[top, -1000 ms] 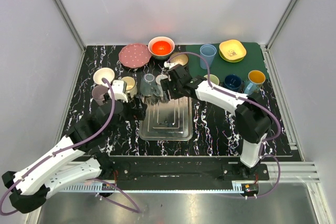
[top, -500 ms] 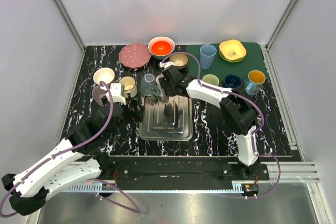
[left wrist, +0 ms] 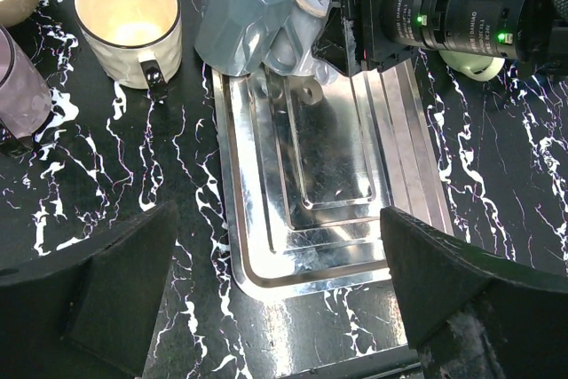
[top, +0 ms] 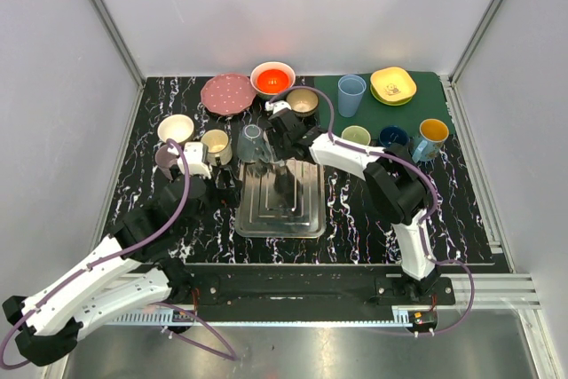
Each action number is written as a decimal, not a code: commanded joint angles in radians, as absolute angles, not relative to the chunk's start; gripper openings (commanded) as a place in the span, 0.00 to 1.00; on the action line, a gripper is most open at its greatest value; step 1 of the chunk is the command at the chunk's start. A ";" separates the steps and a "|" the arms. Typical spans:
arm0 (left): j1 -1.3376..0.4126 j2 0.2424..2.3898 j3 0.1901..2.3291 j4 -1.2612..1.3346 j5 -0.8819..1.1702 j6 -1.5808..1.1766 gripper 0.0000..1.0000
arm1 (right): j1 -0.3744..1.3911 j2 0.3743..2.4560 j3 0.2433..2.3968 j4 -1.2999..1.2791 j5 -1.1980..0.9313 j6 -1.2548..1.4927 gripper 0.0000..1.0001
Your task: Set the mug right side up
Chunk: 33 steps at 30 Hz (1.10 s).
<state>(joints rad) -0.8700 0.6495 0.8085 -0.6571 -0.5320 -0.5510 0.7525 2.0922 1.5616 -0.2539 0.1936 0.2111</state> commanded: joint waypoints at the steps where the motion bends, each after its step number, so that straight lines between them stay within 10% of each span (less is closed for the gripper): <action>1: -0.864 0.638 0.804 -0.632 -0.563 -0.560 0.99 | 0.752 2.114 1.609 -0.213 0.206 0.209 0.43; 17: -0.865 0.663 0.793 -0.612 -0.538 -0.572 0.99 | 0.752 2.005 1.428 -0.209 0.233 0.221 0.05; 26: -0.864 0.683 0.784 -0.591 -0.531 -0.574 0.99 | 0.753 1.910 1.302 -0.232 0.258 0.235 0.05; 33: -0.864 0.696 0.779 -0.574 -0.511 -0.583 0.99 | 0.753 1.945 1.342 -0.285 0.255 0.221 0.24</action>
